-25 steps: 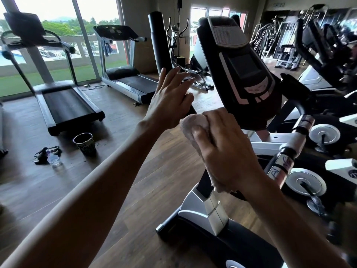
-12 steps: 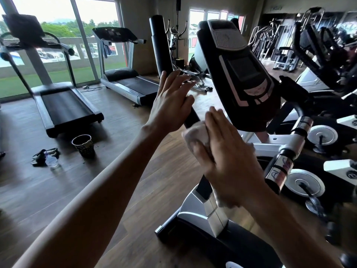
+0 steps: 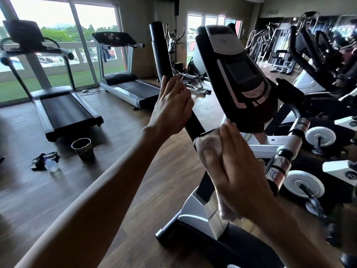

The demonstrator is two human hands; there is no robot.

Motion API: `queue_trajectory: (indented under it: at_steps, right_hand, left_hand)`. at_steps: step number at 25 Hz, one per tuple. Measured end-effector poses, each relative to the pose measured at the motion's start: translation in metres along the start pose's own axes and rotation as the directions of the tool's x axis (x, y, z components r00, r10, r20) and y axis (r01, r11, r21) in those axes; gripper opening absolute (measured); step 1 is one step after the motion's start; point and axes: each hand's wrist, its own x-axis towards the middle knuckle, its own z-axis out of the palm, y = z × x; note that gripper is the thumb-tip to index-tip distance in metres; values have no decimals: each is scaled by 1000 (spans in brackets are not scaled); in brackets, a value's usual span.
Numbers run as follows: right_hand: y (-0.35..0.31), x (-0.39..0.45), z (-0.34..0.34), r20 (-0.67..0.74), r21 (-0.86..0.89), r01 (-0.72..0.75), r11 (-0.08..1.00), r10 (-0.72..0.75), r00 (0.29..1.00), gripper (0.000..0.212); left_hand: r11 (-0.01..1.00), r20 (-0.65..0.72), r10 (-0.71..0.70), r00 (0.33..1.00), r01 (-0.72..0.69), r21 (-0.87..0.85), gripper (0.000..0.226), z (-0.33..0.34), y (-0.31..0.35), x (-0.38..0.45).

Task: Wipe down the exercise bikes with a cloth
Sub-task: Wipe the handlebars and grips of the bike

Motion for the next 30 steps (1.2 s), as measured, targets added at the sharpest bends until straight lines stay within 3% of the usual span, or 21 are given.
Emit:
queue_trajectory:
  at_steps: [5,10,14,17,19,21,23,26,28,30]
  right_hand:
    - [-14,45,-5,17,83,-85,993,84,996,70]
    - [-3,1,-3,-30,57,-48,997,50,998,100]
    - [3,-21,-2,-79,70,-21,997,27,997,100]
    - [9,-23,-2,-101,113,-15,993,26,995,86]
    - [16,-19,-3,-134,388,-47,920,106,985,55]
    - [23,-12,-8,-136,649,-105,753,251,959,26]
    - [34,-5,-20,-167,712,-140,688,359,918,26]
    - [54,0,-46,-243,644,-172,745,413,878,40]
    - [64,-6,-52,-218,566,-180,804,357,909,38]
    - [70,-16,-44,-96,468,-230,853,308,947,49]
  left_hand:
    - [999,-5,-1,1000,1,-50,38,4,-3,-5]
    - [996,-32,-9,999,6,-91,38,3,1,-5]
    - [994,-19,-36,999,34,-101,38,5,0,-8]
    - [990,-7,-90,996,89,-110,40,3,4,-9]
    - [989,-23,-101,995,98,-110,40,3,8,-10]
    - [989,-22,-108,994,105,-104,40,3,9,-11]
    - [984,25,-145,989,146,-99,41,1,12,-8]
    - [936,164,-300,940,323,-140,36,-11,31,-1]
    - [866,295,-403,866,465,-185,29,-18,49,0]
    - [825,377,-441,815,533,-186,23,-18,70,-8]
